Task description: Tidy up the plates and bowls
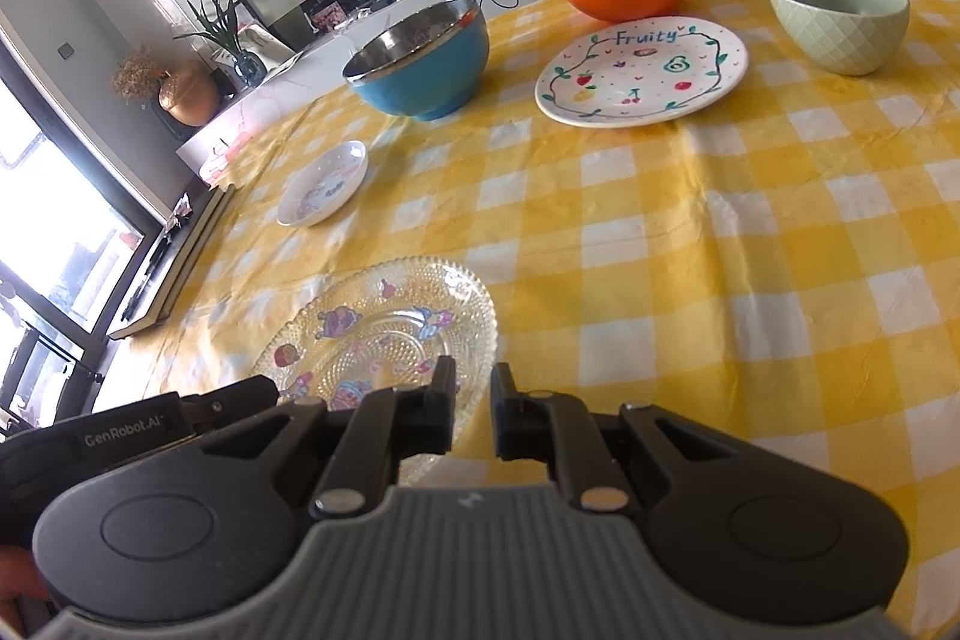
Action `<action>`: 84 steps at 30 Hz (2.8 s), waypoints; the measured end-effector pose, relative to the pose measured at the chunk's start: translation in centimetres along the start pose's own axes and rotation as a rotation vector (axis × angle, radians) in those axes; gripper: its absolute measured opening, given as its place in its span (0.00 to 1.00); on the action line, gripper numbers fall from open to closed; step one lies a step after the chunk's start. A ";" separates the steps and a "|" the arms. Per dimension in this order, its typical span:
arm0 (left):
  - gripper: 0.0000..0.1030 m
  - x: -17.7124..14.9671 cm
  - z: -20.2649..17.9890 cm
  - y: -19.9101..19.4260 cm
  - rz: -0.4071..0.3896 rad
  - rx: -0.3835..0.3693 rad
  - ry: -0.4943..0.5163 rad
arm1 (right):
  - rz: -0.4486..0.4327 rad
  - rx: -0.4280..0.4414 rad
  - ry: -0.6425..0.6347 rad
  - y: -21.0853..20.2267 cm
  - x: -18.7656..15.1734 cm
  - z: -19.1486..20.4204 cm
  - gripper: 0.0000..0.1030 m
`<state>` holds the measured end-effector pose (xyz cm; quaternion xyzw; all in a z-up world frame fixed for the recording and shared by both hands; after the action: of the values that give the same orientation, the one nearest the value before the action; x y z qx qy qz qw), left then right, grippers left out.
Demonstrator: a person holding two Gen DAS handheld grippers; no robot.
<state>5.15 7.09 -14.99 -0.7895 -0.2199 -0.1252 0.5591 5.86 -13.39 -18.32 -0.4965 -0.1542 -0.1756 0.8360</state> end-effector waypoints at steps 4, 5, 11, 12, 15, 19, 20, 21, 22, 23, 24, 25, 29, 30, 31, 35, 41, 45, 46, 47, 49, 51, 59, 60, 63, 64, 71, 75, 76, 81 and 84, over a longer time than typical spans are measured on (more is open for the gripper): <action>0.17 0.1 0.1 0.2 -0.001 0.025 0.009 | 0.010 -0.006 -0.006 0.7 0.2 0.0 0.09; 0.17 0.1 0.2 0.2 0.001 0.030 0.006 | 0.015 -0.006 -0.008 0.8 0.2 0.1 0.09; 0.17 0.0 0.9 0.2 0.010 0.065 -0.014 | 0.029 -0.002 -0.036 1.3 0.0 0.9 0.09; 0.17 0.0 1.0 0.2 0.010 0.063 -0.014 | 0.030 -0.006 -0.039 1.4 -0.1 1.0 0.09; 0.17 -0.1 0.9 0.2 0.009 0.067 -0.011 | 0.028 -0.009 -0.042 1.4 -0.1 0.9 0.09; 0.17 0.0 0.9 0.2 0.011 0.062 -0.012 | 0.027 -0.018 -0.051 1.4 -0.1 1.0 0.10; 0.18 0.0 0.9 0.2 0.013 0.061 -0.009 | 0.028 -0.018 -0.051 1.4 -0.1 1.0 0.10; 0.18 0.0 0.9 0.2 0.014 0.061 -0.008 | 0.028 -0.018 -0.052 1.4 -0.1 1.1 0.10; 0.19 0.0 0.9 0.2 0.012 0.064 -0.012 | 0.029 -0.018 -0.053 1.4 -0.1 1.1 0.11; 0.21 -0.1 0.9 0.2 0.009 0.072 -0.016 | 0.027 -0.020 -0.053 1.3 0.0 1.0 0.12; 0.27 0.0 1.0 0.1 0.004 0.081 -0.016 | 0.020 -0.028 -0.054 1.1 0.0 1.0 0.15; 0.31 0.0 1.0 -0.1 -0.004 0.086 -0.019 | 0.011 -0.036 -0.061 0.9 0.1 1.1 0.21; 0.39 0.3 0.8 -1.5 -0.054 0.083 -0.021 | -0.035 -0.054 -0.082 -0.4 0.4 0.9 0.30; 0.42 0.4 0.6 -1.9 -0.069 0.082 -0.011 | -0.046 -0.059 -0.086 -0.7 0.5 0.9 0.33; 0.44 0.5 0.2 -2.2 -0.081 0.084 -0.001 | -0.056 -0.067 -0.090 -1.0 0.6 0.8 0.37; 0.44 1.0 -1.5 -3.5 -0.127 0.104 0.051 | -0.117 -0.132 -0.121 -2.4 1.2 0.5 0.46; 0.44 2.2 -5.2 -4.6 -0.183 0.096 0.131 | -0.197 -0.219 -0.120 -4.7 2.3 -0.8 0.52; 0.44 3.3 -7.4 -4.5 -0.198 0.088 0.175 | -0.252 -0.230 -0.070 -6.4 3.0 -2.4 0.52; 0.44 3.7 -7.9 -4.5 -0.200 0.087 0.184 | -0.270 -0.233 -0.057 -6.8 3.1 -2.8 0.52; 0.44 3.9 -8.6 -4.4 -0.202 0.081 0.193 | -0.281 -0.233 -0.049 -7.2 3.3 -3.1 0.52; 0.44 4.4 -9.8 -4.0 -0.193 0.062 0.209 | -0.284 -0.230 -0.040 -7.6 3.8 -3.9 0.52; 0.46 4.9 -10.8 -3.5 -0.178 0.044 0.212 | -0.290 -0.228 -0.020 -8.0 4.1 -4.7 0.52; 0.62 6.8 -14.2 -0.5 -0.117 0.011 0.264 | -0.255 -0.251 0.031 -7.7 5.4 -7.5 0.53; 0.64 7.0 -14.5 0.1 -0.103 0.005 0.263 | -0.251 -0.259 0.033 -7.5 5.6 -7.8 0.53; 0.64 7.9 -14.9 1.6 -0.070 -0.017 0.243 | -0.248 -0.271 0.043 -7.2 6.6 -8.8 0.55; 0.64 8.2 -15.1 2.0 -0.065 -0.023 0.237 | -0.251 -0.275 0.045 -7.1 7.0 -9.1 0.55; 0.64 10.3 -15.6 5.1 -0.030 -0.047 0.195 | -0.253 -0.300 0.057 -5.8 9.8 -11.1 0.55; 0.64 11.0 -15.5 7.0 0.002 -0.046 0.176 | -0.239 -0.307 0.052 -4.4 11.3 -11.8 0.55; 0.64 11.2 -15.5 7.5 0.008 -0.045 0.173 | -0.234 -0.307 0.051 -4.1 11.6 -12.0 0.55; 0.64 11.9 -15.1 9.7 0.041 -0.031 0.160 | -0.216 -0.311 0.038 -2.3 13.1 -12.3 0.55; 0.64 12.3 -14.8 10.7 0.054 -0.029 0.147 | -0.210 -0.309 0.040 -1.5 13.9 -12.5 0.55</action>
<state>21.86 -7.23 -13.30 -0.7920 -0.1551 -0.1707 0.5653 18.59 -27.05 -16.93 -0.5965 -0.1596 -0.2931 0.7299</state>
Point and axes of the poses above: each gripper's, at about its wrist camera, not at the fingertips, and y roughly the way its jaws point, z to its left, x to its top, the point moved 7 cm from there along y, roughly the way its jaws point, and after that the axes turned 13 degrees about z, right-handed, at the moved point
